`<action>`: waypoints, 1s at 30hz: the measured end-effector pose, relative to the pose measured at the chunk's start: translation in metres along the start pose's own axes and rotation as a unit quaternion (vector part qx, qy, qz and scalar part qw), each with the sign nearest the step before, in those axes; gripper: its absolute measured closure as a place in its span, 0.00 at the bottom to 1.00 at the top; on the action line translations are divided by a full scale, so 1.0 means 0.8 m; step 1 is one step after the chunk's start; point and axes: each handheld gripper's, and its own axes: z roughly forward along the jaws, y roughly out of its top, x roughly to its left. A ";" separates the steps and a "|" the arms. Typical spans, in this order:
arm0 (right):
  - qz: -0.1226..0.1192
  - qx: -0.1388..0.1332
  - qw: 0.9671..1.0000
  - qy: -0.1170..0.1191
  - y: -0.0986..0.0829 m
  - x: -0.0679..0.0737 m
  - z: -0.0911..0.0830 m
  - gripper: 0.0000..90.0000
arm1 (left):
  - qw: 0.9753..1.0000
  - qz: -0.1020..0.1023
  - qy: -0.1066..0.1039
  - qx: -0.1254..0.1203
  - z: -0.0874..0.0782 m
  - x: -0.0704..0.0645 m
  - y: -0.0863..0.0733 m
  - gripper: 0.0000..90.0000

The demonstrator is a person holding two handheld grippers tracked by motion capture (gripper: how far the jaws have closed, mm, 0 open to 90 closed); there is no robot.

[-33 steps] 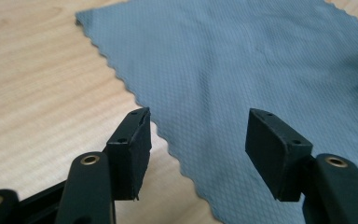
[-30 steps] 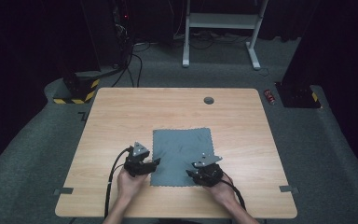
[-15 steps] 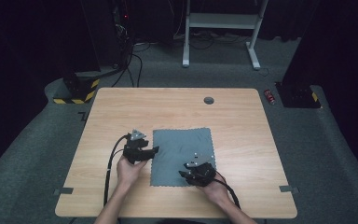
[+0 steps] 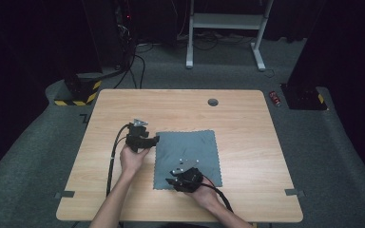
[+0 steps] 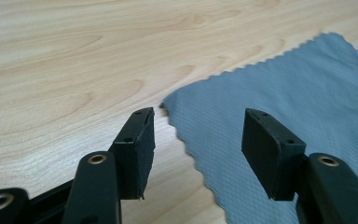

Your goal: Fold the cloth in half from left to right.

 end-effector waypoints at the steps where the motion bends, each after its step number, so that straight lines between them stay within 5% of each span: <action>1: -0.004 0.002 1.000 0.003 0.002 0.002 0.003 0.72 | 1.000 -0.003 0.003 0.003 0.003 0.003 -0.001 0.49; 5: -0.019 0.006 1.000 0.015 0.009 0.015 0.019 0.72 | 1.000 -0.009 0.016 0.011 0.012 0.013 -0.004 0.49; 13: -0.048 0.008 0.998 0.036 0.020 0.038 0.036 0.72 | 0.999 -0.022 0.027 -0.015 0.014 0.023 -0.002 0.50; 16: -0.049 0.009 0.998 0.037 0.023 0.042 0.040 0.72 | 1.000 -0.018 0.024 0.007 0.017 0.028 0.006 0.49; 19: -0.056 0.018 0.998 0.034 0.023 0.045 0.045 0.74 | 1.000 -0.020 0.020 -0.004 0.018 0.028 0.014 0.50; 30: -0.061 0.016 0.998 0.017 0.020 0.050 0.043 0.85 | 0.999 -0.006 0.033 0.035 0.059 0.018 0.022 0.51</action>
